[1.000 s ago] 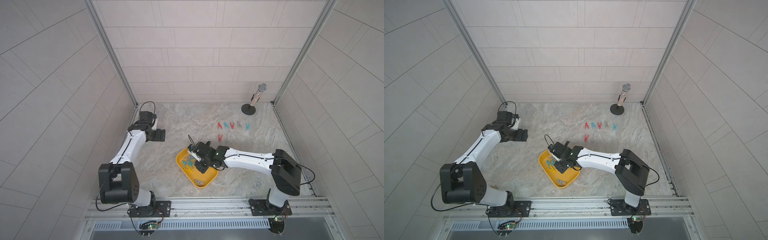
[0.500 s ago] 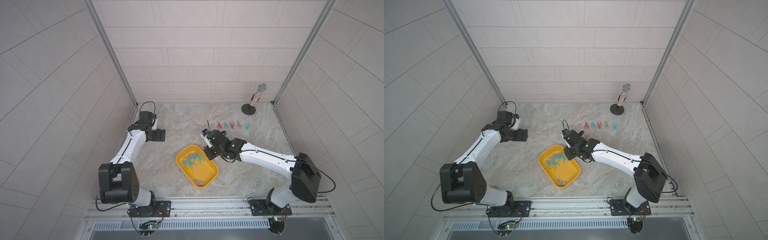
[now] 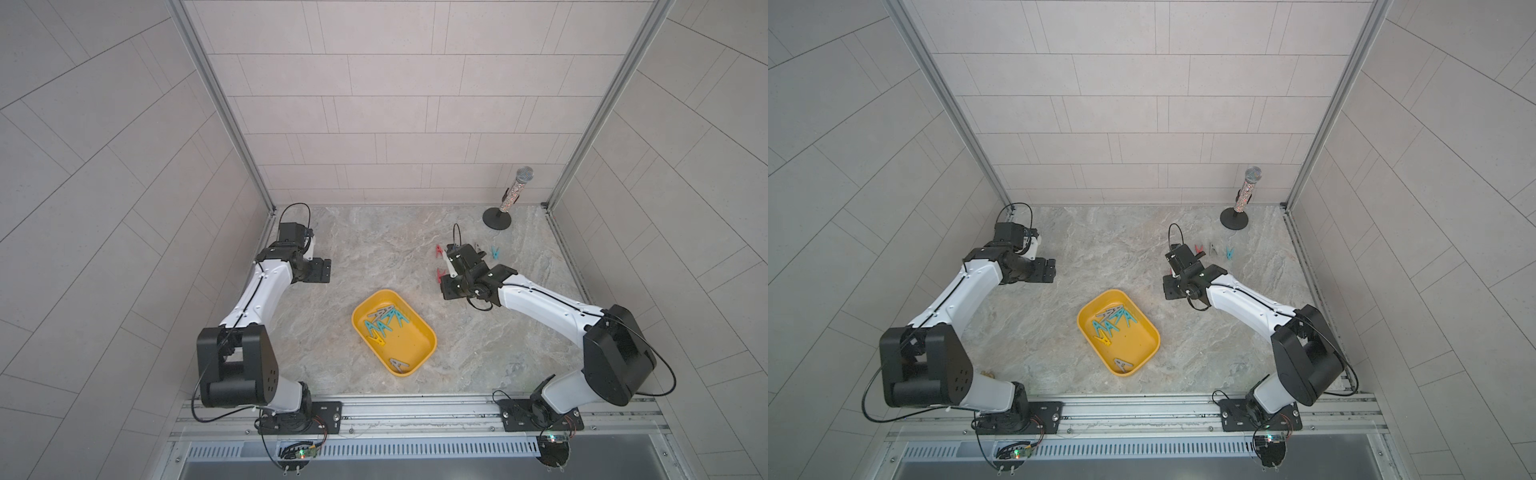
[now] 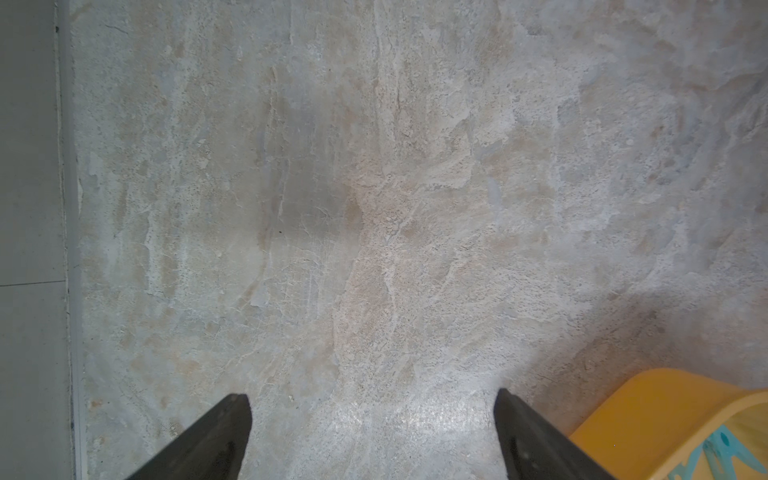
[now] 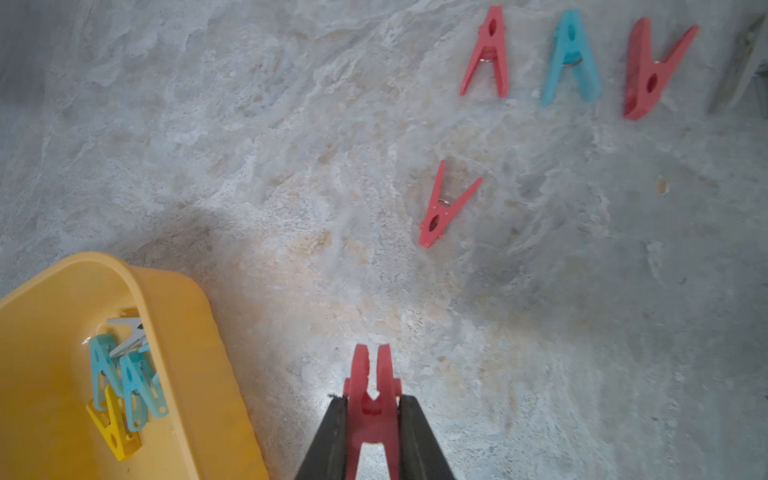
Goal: Take the clothespins out of the storage box
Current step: Place the clothespin at the center of the board.
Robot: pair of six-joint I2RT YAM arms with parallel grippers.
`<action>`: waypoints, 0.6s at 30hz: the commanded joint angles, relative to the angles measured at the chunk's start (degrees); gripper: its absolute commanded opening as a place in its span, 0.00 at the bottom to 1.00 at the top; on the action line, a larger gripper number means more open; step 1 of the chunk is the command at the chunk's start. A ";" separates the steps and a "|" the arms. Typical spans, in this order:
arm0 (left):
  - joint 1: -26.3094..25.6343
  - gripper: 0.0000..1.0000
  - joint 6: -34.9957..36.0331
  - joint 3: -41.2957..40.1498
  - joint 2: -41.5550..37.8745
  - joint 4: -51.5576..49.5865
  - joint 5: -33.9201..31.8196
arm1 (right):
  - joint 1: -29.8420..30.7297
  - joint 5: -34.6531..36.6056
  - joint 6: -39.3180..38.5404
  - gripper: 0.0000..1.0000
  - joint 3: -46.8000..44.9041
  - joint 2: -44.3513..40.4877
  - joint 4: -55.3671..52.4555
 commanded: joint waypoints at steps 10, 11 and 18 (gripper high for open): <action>0.30 0.99 0.01 -0.10 -0.11 -0.63 0.01 | -10.81 -1.70 -0.97 0.18 4.28 6.15 -5.25; 0.26 0.99 0.00 -0.12 -0.04 -0.64 -0.04 | -11.29 -1.87 -1.13 0.18 4.73 6.94 -5.28; 0.27 0.99 0.01 0.02 -0.12 -0.73 -0.21 | -13.40 -3.49 -1.77 0.19 8.93 13.18 -5.25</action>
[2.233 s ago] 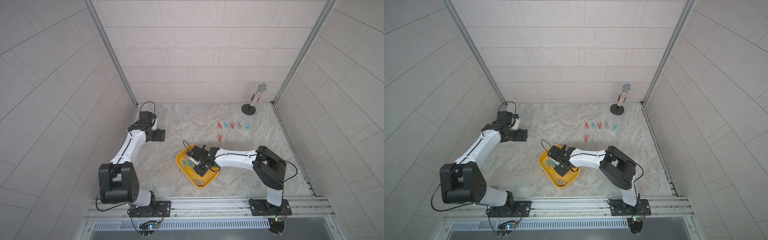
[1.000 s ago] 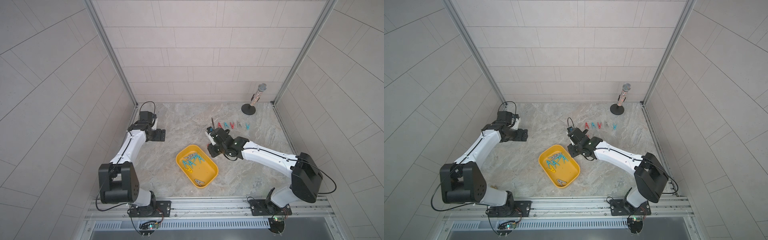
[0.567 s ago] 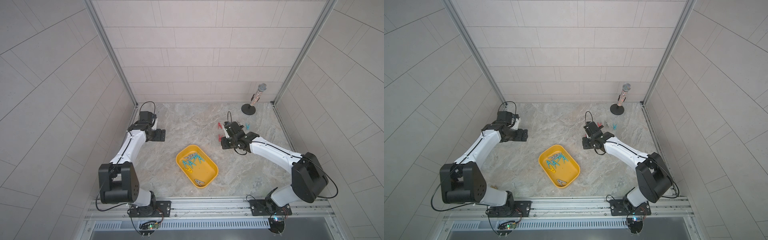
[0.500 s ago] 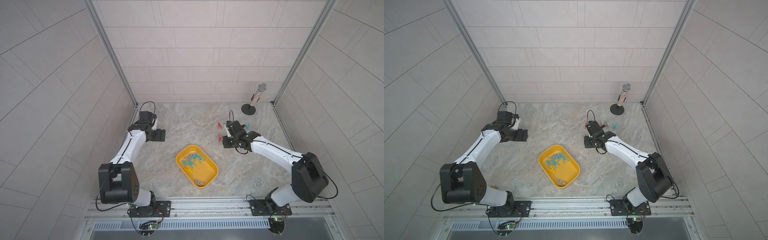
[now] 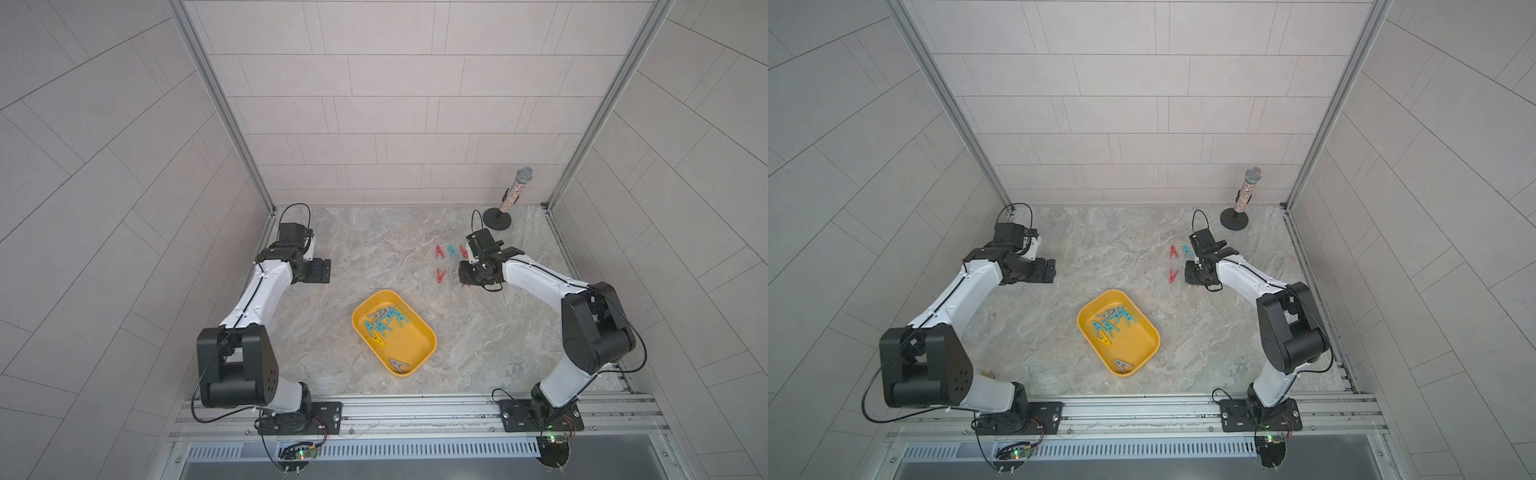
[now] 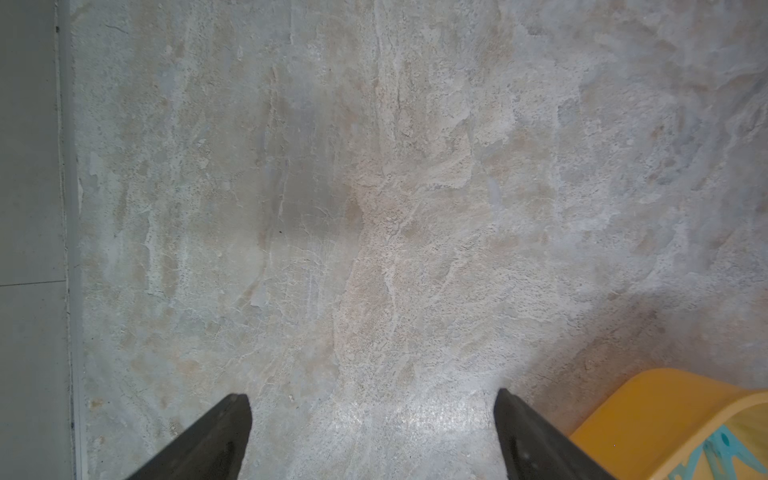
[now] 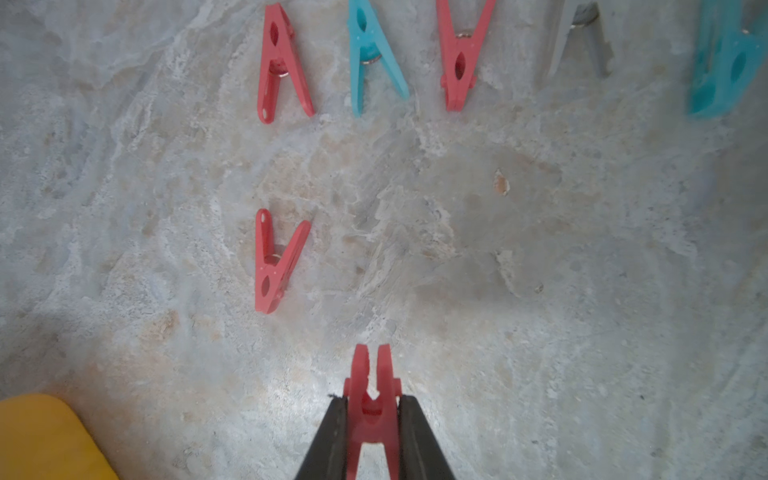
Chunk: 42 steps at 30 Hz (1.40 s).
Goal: Take the clothespins out of the storage box
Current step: Place the clothespin at the center of the board.
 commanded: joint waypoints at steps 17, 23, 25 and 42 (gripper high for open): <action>0.23 0.99 0.01 -0.04 -0.54 -0.69 0.07 | -0.81 -1.31 -0.26 0.21 11.01 14.07 -1.30; 0.28 0.99 0.03 -0.04 -0.71 -0.74 0.14 | -1.54 -2.23 -0.32 0.23 12.39 16.47 -1.08; 0.26 0.99 -0.02 -0.04 -0.70 -0.78 0.09 | -1.61 -2.26 -0.44 0.24 12.79 17.34 -0.88; 0.25 0.99 -0.06 -0.05 -0.90 -0.85 0.33 | -1.81 -2.44 -0.44 0.36 12.67 17.40 -1.10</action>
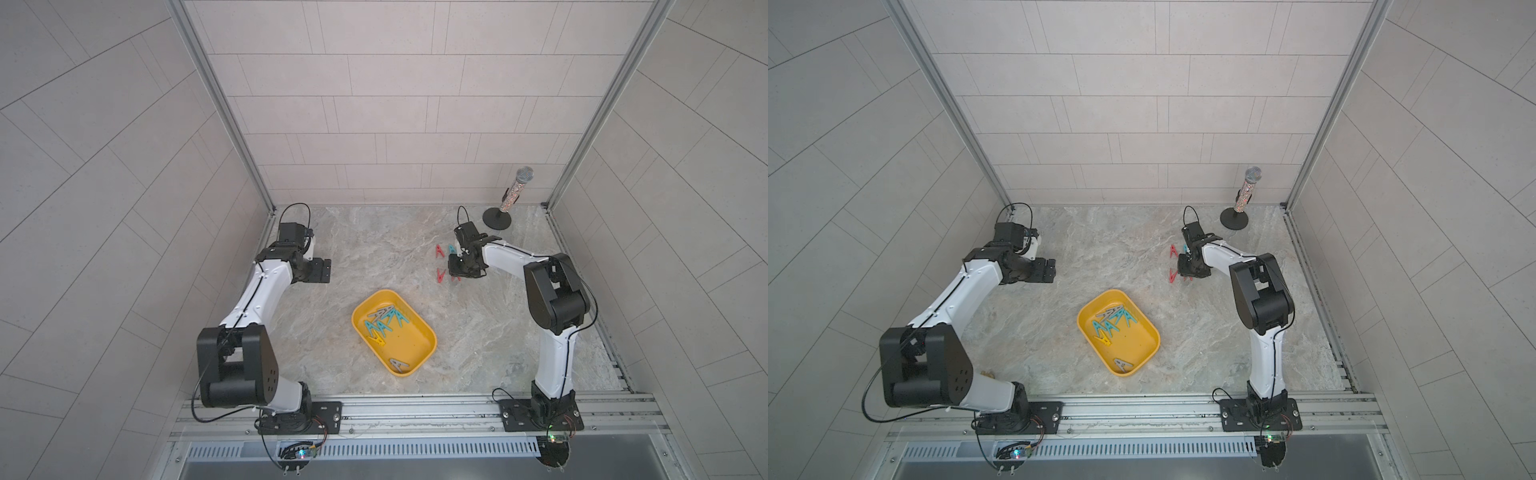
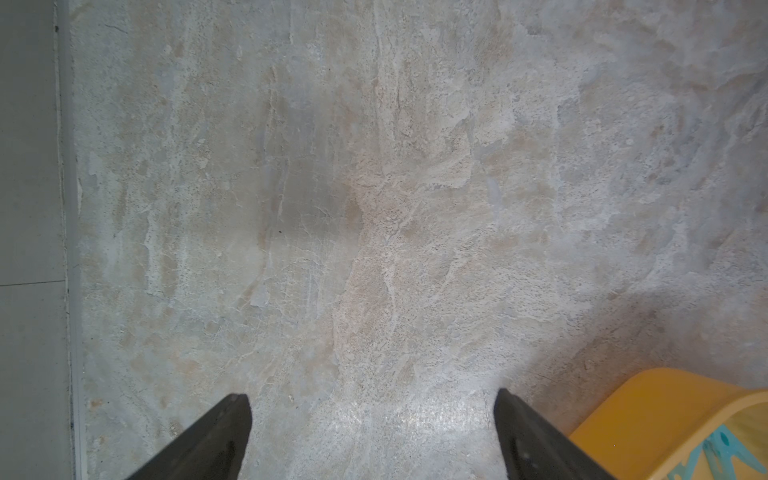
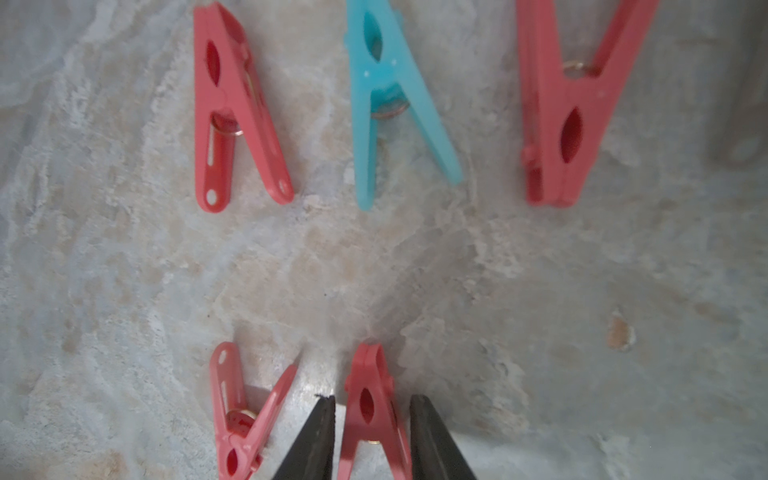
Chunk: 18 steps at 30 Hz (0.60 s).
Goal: Take the clothespins out of the storage box
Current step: Place the clothespin at the center of the board.
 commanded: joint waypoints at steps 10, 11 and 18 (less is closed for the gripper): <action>0.24 0.99 -0.07 -0.06 -1.08 -0.78 0.33 | -0.20 1.03 -1.37 0.42 0.87 -4.86 -4.07; 0.26 0.99 -0.02 -0.12 -1.06 -0.80 0.31 | -0.23 1.20 -1.60 0.42 0.93 -5.63 -4.39; 0.31 0.99 0.00 0.03 -0.84 -0.83 0.30 | -0.12 0.56 -2.70 0.43 0.26 -11.27 -6.07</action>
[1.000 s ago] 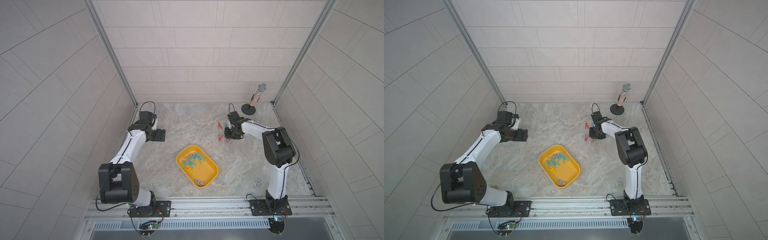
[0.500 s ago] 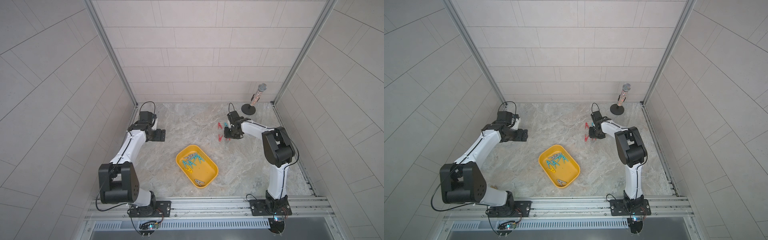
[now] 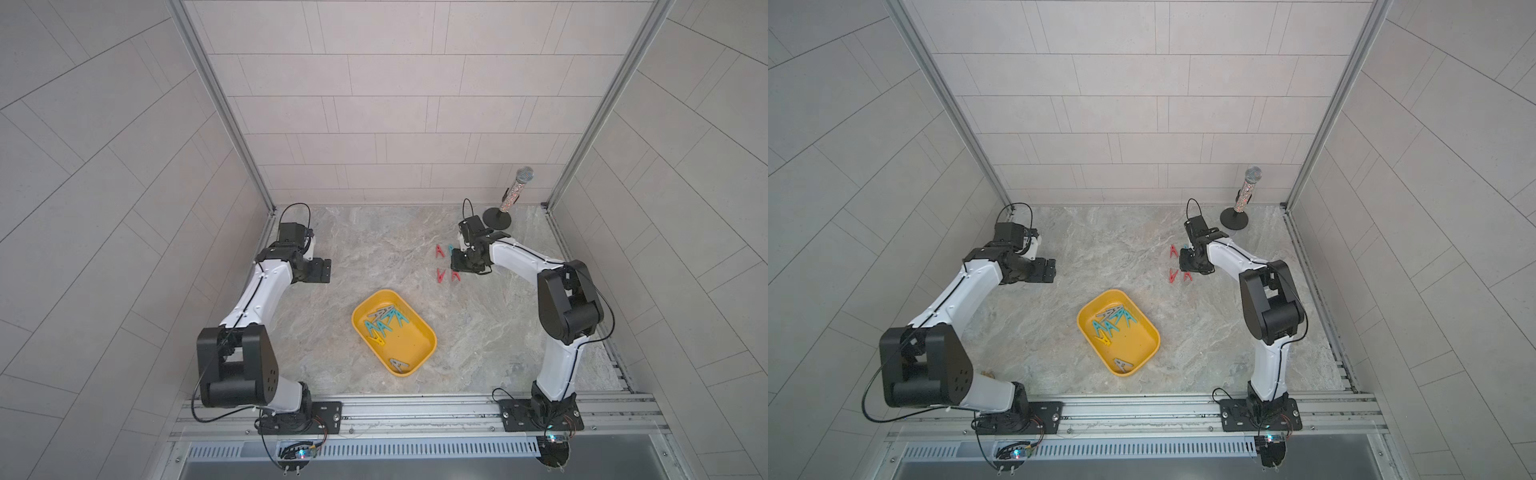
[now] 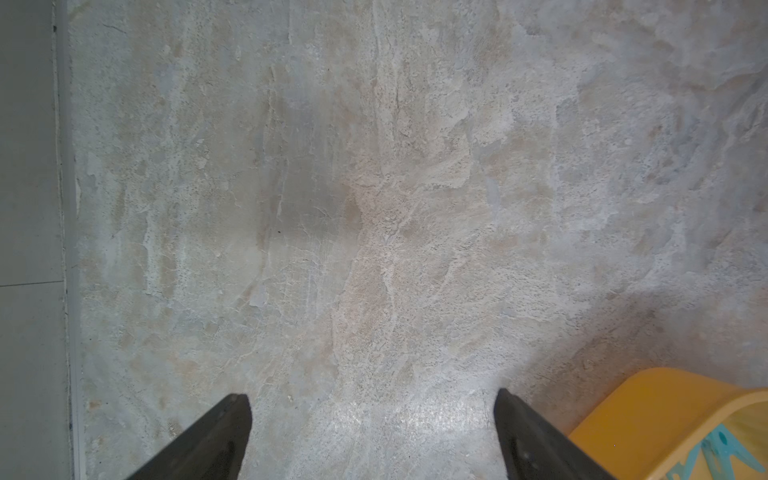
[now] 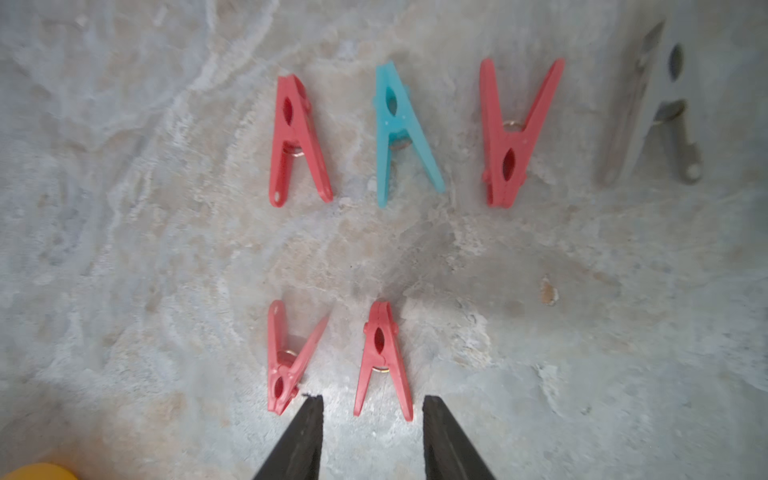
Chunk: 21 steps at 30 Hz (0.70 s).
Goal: Take the clothespins out of the storage box
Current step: Place the clothespin at the center of the board, then pick up the clothespin from the storage box.
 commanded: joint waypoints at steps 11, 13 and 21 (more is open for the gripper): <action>0.31 0.99 -0.08 -0.03 -0.66 -0.83 -0.08 | 3.65 -1.32 -1.41 0.42 -3.90 -14.47 -3.92; 0.30 0.99 -0.08 0.00 -0.64 -0.82 0.12 | 4.86 -1.54 -1.54 0.42 -4.78 -16.40 -3.85; 0.28 0.99 -0.08 0.00 -0.52 -0.79 0.07 | 13.79 -2.09 -4.75 0.41 -7.78 -22.44 -2.41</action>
